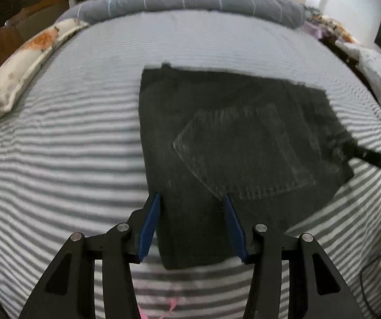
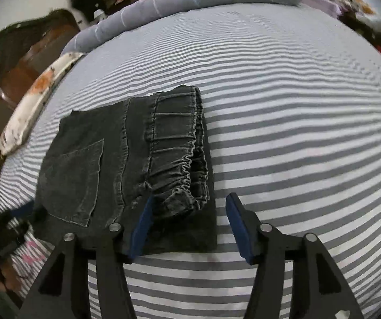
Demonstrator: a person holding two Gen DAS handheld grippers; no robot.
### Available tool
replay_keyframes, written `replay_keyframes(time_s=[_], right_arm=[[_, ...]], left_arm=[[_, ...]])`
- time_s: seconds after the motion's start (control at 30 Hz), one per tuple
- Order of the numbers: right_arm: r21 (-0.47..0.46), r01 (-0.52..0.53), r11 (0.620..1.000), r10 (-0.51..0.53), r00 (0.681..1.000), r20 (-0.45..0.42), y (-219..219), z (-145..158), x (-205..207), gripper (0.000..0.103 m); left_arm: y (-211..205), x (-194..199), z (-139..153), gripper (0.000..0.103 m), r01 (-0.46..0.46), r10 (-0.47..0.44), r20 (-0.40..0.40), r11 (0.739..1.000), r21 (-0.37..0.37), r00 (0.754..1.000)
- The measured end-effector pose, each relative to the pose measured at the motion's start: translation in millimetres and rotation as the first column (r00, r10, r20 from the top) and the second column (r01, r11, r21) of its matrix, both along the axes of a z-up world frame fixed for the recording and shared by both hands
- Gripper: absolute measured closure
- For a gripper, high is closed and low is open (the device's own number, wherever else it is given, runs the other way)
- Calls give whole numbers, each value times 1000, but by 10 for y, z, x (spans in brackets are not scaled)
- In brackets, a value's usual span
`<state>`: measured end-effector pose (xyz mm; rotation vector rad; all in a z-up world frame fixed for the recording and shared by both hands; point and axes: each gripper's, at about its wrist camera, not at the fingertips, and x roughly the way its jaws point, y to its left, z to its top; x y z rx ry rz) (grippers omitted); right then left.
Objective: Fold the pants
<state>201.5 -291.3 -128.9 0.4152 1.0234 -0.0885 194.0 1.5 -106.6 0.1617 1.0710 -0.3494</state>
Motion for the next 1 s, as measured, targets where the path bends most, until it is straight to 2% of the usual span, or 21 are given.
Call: replay_keyframes(time_s=[0.1,0.2,0.33,0.43,0.5,0.57,0.6,0.7,0.77,0.9,1.0], right_arm=[[-7,-12,1000,12,1000,3,15,-64,11,49],[-11,-10,1000,10,1000,27,14,-56,-39,47],[-80,-5,997,10,998,61,96,24,-36,45],[-179,-19,984,40,993,111,284,202,-87,42],[-220,-41,975,77,984,158,438,338,-161,28],[-220,-72,973,118,972,203,562,436,-230,14],[-228,-74,971,125,968,217,599,456,-256,10],[-253,-75,964,128,972,197,657,431,-230,6],[-223,-67,973,110,976,190,625,420,-203,6],[-202,-36,979,76,978,197,545,410,-189,3],[-217,-34,976,71,983,167,551,350,-135,2]], left_arm=[[-31,93,-133,50,-23,24,-27,1000,13,999],[-29,109,-126,49,-51,51,-30,999,1,998],[-57,54,-45,49,-78,78,15,997,27,997],[-119,-53,104,47,-123,118,93,991,55,989],[-150,-104,186,40,-155,144,140,985,73,980],[-203,-181,248,33,-166,151,171,983,79,974],[-230,-203,262,32,-160,143,181,983,87,973],[-335,-279,256,28,-109,91,194,990,85,977],[-356,-237,225,28,-104,88,175,991,82,981],[-323,-174,165,28,-147,135,154,987,68,979],[-279,-115,143,28,-179,170,139,982,57,976]])
